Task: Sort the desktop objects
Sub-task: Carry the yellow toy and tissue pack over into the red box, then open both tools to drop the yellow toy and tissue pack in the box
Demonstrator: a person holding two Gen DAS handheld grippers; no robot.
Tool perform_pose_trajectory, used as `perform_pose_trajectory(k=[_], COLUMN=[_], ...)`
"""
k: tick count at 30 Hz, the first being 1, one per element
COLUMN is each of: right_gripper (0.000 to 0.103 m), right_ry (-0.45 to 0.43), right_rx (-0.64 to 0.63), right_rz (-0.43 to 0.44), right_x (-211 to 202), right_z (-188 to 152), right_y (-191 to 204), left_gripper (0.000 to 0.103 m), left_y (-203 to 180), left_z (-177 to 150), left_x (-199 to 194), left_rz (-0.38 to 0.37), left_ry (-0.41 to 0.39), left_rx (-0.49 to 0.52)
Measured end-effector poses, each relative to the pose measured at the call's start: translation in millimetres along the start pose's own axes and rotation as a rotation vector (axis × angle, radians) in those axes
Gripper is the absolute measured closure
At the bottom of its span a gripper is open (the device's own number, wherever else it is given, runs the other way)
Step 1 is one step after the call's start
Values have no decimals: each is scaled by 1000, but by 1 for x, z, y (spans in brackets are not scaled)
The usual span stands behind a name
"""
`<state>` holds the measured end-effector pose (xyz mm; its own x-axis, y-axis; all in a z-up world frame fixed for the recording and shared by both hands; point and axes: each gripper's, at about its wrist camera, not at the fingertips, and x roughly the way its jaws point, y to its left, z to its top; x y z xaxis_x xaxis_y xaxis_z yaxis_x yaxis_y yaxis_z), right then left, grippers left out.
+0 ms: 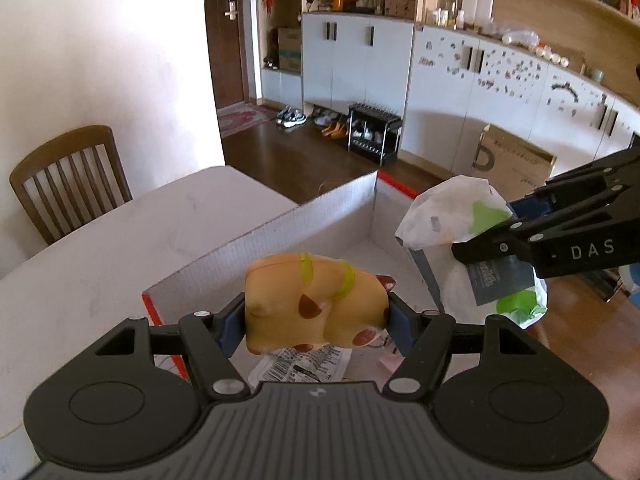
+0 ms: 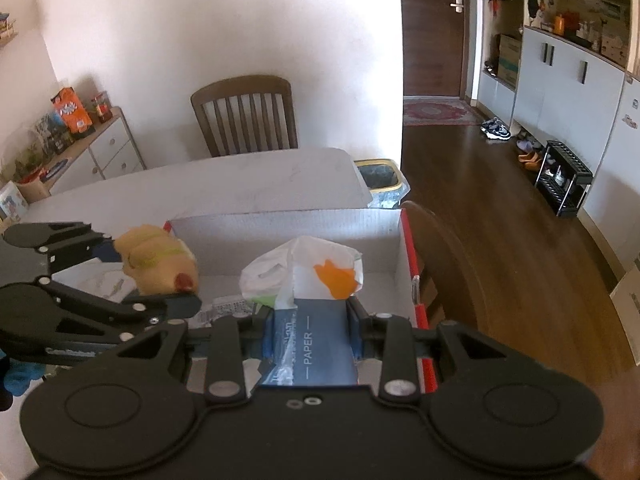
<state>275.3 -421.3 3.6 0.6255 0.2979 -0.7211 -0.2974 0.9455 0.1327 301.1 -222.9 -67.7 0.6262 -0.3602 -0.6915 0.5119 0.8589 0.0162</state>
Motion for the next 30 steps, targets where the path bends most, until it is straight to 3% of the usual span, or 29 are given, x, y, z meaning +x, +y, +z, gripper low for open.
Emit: perform_pose_trajectory(k=[7,19,30], right_gripper=[70,69,67], right_ry=[38,105,161], right_rx=[-10,-102,-69], right_rz=[-16,-21,-11], right_x=[30,64,81], right_z=[0,-13,-23], right_y=[-7,-1,-6], left_gripper=[33,33,32], left_y=[-3,13,14], left_z=[-3,-9,-15], left_x=[27,62,75], left_rz=[44,70,74], left_ry=[39,139,195], left_rx=[36,14,22])
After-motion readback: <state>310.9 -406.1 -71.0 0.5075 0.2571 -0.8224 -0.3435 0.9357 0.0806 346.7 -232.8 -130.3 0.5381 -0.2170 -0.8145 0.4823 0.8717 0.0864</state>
